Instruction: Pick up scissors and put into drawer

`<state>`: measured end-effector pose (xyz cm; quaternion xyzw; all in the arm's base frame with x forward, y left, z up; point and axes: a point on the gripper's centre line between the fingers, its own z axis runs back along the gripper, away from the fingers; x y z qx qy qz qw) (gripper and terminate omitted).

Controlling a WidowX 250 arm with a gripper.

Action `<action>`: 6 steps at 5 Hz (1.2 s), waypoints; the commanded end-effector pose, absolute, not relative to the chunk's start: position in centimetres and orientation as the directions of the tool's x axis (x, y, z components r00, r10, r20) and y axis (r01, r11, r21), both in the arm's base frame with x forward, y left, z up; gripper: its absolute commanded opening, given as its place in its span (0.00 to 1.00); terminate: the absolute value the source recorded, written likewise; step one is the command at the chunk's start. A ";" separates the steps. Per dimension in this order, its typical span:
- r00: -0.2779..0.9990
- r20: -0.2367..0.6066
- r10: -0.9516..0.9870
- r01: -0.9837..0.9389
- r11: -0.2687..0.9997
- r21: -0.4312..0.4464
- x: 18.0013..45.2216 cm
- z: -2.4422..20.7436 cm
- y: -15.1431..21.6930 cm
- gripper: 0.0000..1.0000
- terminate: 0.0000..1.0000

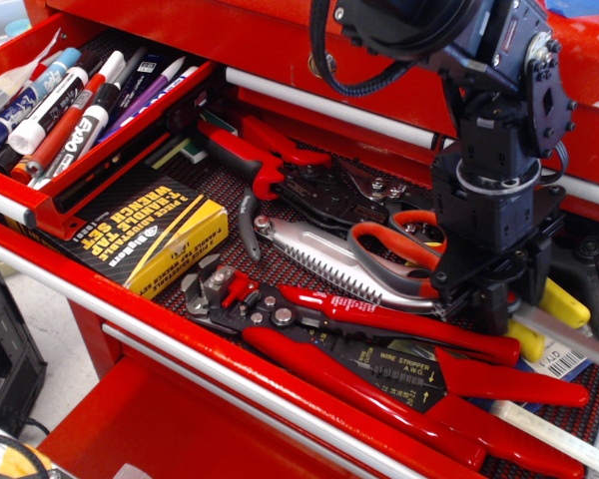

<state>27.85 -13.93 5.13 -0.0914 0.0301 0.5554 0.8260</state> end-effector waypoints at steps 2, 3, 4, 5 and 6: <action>0.356 0.035 0.934 -0.934 0.357 -0.011 26.6 13.0 -10.2 0.00 0.00; 0.349 0.053 0.936 -0.935 0.352 -0.048 25.6 14.2 -6.5 0.00 0.00; 0.419 0.084 0.904 -0.903 0.425 -0.070 24.8 15.1 -1.6 0.00 0.00; 0.501 0.048 0.864 -0.861 0.504 -0.075 24.3 15.8 3.1 0.00 0.00; 0.592 0.013 0.806 -0.804 0.592 -0.054 24.1 16.6 7.5 0.00 0.00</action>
